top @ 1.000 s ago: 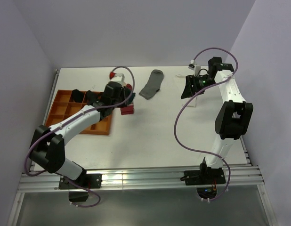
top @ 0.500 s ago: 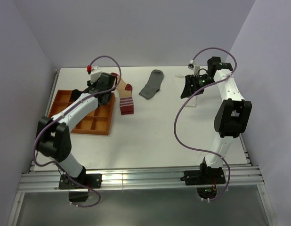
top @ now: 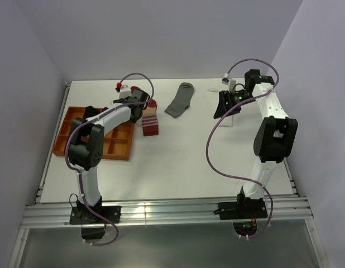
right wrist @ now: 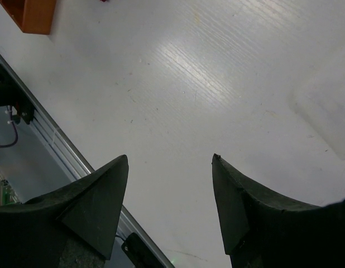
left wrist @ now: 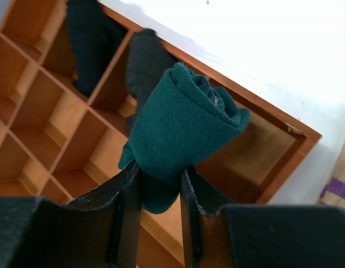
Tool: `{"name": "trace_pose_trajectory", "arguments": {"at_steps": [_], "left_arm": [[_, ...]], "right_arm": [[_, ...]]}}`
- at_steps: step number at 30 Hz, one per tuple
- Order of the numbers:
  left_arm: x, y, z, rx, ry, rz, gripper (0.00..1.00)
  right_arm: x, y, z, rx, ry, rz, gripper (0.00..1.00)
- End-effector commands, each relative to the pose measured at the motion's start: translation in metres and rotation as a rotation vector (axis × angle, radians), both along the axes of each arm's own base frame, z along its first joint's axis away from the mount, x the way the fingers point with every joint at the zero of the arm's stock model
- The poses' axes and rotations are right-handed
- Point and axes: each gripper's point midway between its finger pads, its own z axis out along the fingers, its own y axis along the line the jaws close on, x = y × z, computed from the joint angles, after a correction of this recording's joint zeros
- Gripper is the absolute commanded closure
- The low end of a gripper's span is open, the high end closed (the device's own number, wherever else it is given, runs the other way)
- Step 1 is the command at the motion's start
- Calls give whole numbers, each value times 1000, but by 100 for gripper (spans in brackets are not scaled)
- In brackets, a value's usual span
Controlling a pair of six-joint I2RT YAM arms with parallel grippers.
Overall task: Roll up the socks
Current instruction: Place the sock in the storage box.
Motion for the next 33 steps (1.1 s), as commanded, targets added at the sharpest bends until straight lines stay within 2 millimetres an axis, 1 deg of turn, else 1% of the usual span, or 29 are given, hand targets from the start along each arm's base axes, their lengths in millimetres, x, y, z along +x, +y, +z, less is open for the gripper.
{"name": "trace_pose_trajectory", "arguments": {"at_steps": [1, 4, 6, 7, 8, 9, 11, 14, 17, 18, 20, 21, 22, 23, 24, 25, 26, 28, 29, 33], "left_arm": [[10, -14, 1, -25, 0, -36, 100], [13, -23, -10, -51, 29, -80, 100], [15, -35, -20, -95, 57, -118, 100], [16, -37, -23, -103, 69, -132, 100], [18, -45, -25, -134, 77, -153, 100], [19, -48, -30, -145, 88, -165, 100], [21, -53, -34, -166, 102, -184, 100], [21, -70, -44, -266, 135, -237, 100], [20, -73, -51, -324, 151, -248, 100], [19, -78, -54, -355, 165, -264, 100], [16, -78, -62, -397, 183, -267, 100], [14, -84, -65, -449, 197, -277, 100], [11, -85, -70, -482, 202, -282, 100], [12, -80, -69, -514, 194, -274, 100], [12, -80, -70, -545, 191, -269, 100], [7, -82, -75, -590, 210, -276, 100], [9, -76, -76, -612, 204, -263, 100], [6, -76, -80, -665, 222, -258, 100], [6, -70, -85, -676, 233, -238, 100], [5, -64, -94, -675, 250, -205, 100]], "right_arm": [[-3, 3, -6, 4, 9, 16, 32], [-4, 2, -9, -1, 9, 17, 32], [-5, 2, -10, -4, 12, 17, 32], [-5, 2, -10, -3, 13, 17, 32], [-5, 2, -11, -2, 15, 17, 32], [-6, 2, -11, -3, 15, 18, 32], [-7, 2, -11, -2, 15, 17, 32], [-8, 1, -13, -12, 16, 16, 32], [-10, 1, -16, -15, 20, 20, 32], [-10, 1, -17, -15, 21, 21, 32], [-11, 0, -18, -16, 24, 22, 32], [-11, 1, -19, -15, 27, 22, 32], [-11, 1, -19, -13, 27, 23, 32], [-12, 1, -19, -12, 29, 25, 32], [-12, 1, -19, -12, 29, 25, 33], [-12, 1, -20, -12, 31, 25, 33], [-12, 1, -20, -12, 29, 25, 33], [-12, 1, -22, -11, 36, 26, 33], [-12, 1, -23, -10, 36, 28, 33], [-13, 2, -24, -7, 42, 33, 33]]}}
